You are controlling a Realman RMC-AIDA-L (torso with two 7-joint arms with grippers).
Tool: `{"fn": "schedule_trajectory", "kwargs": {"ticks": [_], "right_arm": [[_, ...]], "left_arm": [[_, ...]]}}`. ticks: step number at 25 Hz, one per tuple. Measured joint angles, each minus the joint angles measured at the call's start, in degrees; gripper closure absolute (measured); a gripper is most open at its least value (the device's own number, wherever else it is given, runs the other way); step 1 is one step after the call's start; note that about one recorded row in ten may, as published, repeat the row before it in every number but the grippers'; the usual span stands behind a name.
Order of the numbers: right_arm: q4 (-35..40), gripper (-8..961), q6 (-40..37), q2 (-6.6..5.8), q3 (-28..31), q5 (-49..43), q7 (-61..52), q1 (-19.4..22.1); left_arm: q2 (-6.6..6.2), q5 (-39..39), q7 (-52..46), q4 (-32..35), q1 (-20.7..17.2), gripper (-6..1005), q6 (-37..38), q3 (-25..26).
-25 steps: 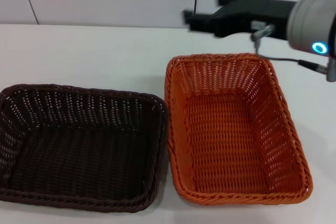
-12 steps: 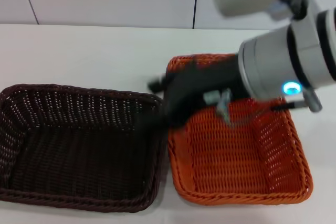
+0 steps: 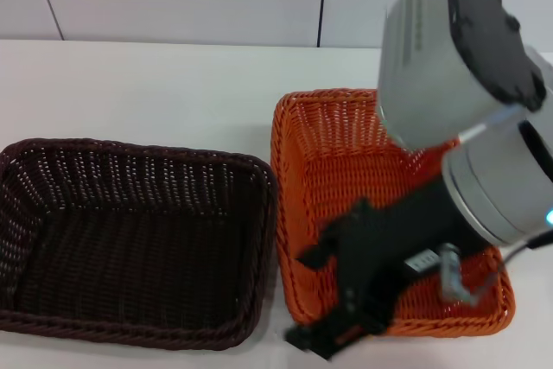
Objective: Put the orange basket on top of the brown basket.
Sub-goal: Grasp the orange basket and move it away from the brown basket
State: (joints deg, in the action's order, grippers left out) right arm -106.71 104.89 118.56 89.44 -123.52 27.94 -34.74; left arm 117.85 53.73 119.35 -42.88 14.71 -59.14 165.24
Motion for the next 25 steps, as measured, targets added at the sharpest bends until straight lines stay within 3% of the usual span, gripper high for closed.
{"fn": "schedule_trajectory", "kwargs": {"ticks": [3,8,10,19,21,25], "right_arm": [[0.0,202,2.4,-0.35,-1.3,-3.3,0.1,-0.3],[3.0,206,2.8,-2.55,-6.8,-7.4,0.8,-0.7],[4.7,208,2.8,-2.90,-8.3,-9.0,1.6,-0.9],[11.7,215,2.5,-2.41,-11.1,-15.7,5.1,-3.3],[15.0,217,2.4,-1.15,-11.2,-18.4,7.2,-4.4],[16.2,220,2.3,-0.40,-11.5,-19.8,8.4,-4.7]], "left_arm": [[-0.04,-0.7,0.1,0.4,0.4,218,0.1,0.0],[-0.04,-1.9,0.1,0.7,1.2,218,0.0,0.0],[0.03,-2.3,0.1,0.7,1.3,217,-0.2,0.0],[0.17,-3.0,-0.2,1.3,1.0,217,-1.0,-0.1],[0.20,-3.7,-0.2,1.3,0.7,217,-1.8,-0.1],[0.27,-4.1,-0.3,1.3,0.5,217,-2.5,-0.1]]}}
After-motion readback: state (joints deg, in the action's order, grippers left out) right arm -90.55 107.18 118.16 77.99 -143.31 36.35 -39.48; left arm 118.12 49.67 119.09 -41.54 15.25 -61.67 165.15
